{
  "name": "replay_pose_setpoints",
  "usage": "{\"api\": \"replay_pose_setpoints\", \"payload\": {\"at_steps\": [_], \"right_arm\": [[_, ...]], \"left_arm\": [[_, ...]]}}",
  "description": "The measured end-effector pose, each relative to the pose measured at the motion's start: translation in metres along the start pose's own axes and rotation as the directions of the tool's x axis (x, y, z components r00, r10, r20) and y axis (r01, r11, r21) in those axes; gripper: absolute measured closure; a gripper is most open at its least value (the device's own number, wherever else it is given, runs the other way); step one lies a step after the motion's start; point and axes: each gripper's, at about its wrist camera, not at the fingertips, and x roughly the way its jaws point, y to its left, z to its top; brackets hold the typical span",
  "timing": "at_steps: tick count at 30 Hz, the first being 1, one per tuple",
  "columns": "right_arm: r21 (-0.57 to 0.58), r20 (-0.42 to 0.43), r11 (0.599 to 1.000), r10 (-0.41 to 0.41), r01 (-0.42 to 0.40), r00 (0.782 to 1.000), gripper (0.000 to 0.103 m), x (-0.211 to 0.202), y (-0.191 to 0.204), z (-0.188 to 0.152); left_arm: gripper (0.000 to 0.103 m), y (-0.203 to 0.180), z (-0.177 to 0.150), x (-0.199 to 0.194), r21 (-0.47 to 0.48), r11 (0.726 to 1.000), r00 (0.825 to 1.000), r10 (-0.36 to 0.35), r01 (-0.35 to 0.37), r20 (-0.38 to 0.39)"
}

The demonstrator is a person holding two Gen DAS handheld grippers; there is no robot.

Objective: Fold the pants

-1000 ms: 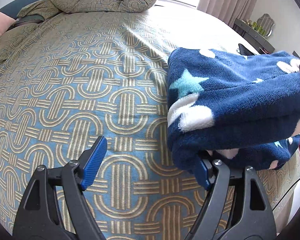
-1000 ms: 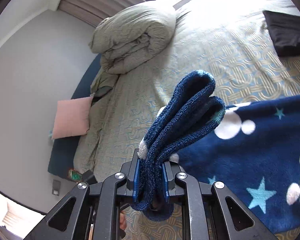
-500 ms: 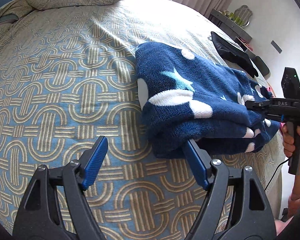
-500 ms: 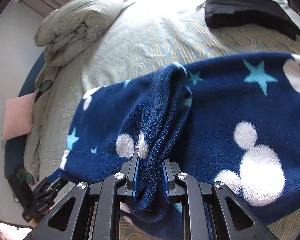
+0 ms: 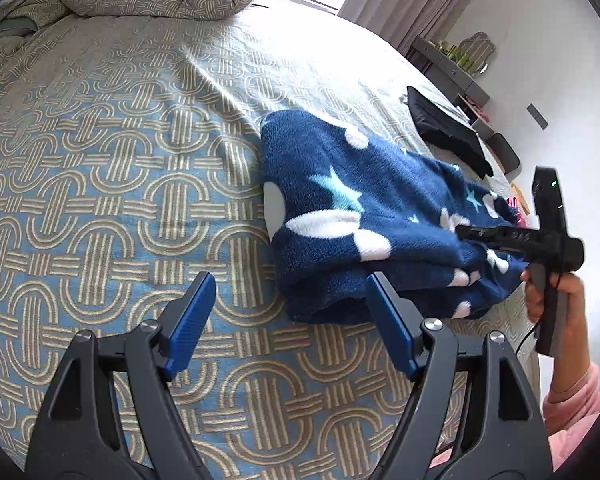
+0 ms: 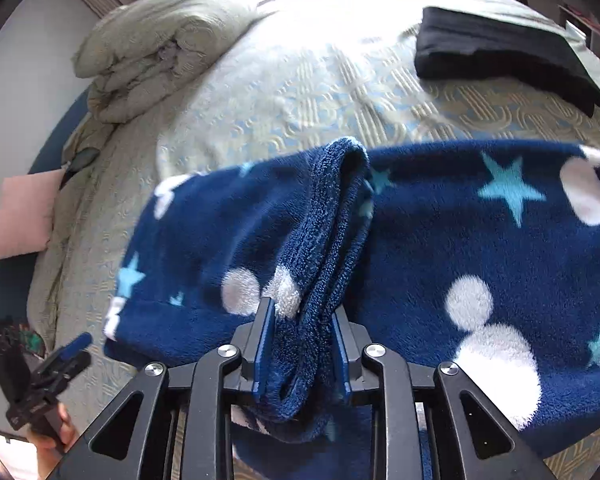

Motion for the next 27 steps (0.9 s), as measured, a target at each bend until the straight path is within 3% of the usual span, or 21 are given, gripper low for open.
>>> {"api": "replay_pose_setpoints", "payload": {"at_steps": [1,2,5,9,12,15,18,21,23,27], "right_arm": [[0.02,-0.013,1.0,-0.014,0.015,1.0,0.06,0.005,-0.006,-0.004],[0.044,-0.004,0.999,-0.002,0.003,1.0,0.058,0.006,-0.012,-0.007],[0.103,0.013,0.994,0.034,-0.036,0.999,0.057,-0.002,-0.022,-0.01],[0.093,0.096,0.996,-0.016,0.007,0.995,0.057,-0.03,-0.019,-0.011],[0.006,0.127,0.996,0.089,-0.09,0.988,0.057,-0.045,0.0,-0.016],[-0.079,0.071,0.973,0.224,-0.219,0.972,0.063,-0.042,0.023,-0.024],[-0.118,0.031,0.982,0.153,-0.148,0.988,0.069,-0.018,0.037,-0.029],[-0.081,-0.027,0.995,0.056,-0.058,0.998,0.083,0.016,0.03,-0.032],[-0.074,-0.005,0.994,0.078,-0.078,0.997,0.083,0.016,0.026,-0.036],[-0.099,-0.003,0.993,0.069,-0.069,0.998,0.083,0.014,0.028,-0.036]], "left_arm": [[0.025,-0.005,0.004,-0.005,0.016,1.0,1.0,0.001,-0.001,0.017],[0.025,-0.011,0.008,-0.007,0.035,0.999,0.999,0.009,-0.01,0.032],[0.025,-0.031,0.023,-0.004,0.105,0.993,0.998,0.039,-0.045,0.058],[0.025,-0.058,0.035,0.017,0.183,0.98,0.996,0.063,-0.073,0.061],[0.025,-0.072,0.041,0.035,0.209,0.977,0.998,0.044,-0.052,0.046],[0.025,-0.078,0.045,0.056,0.212,0.977,0.999,0.031,-0.034,0.017],[0.025,-0.071,0.039,0.083,0.202,0.977,0.996,0.076,-0.063,-0.055],[0.024,-0.052,0.022,0.103,0.197,0.974,0.985,0.135,-0.112,-0.106],[0.023,-0.042,0.016,0.099,0.167,0.983,0.993,0.094,-0.079,-0.079],[0.023,-0.04,0.017,0.093,0.164,0.982,0.99,0.111,-0.097,-0.082]]}}
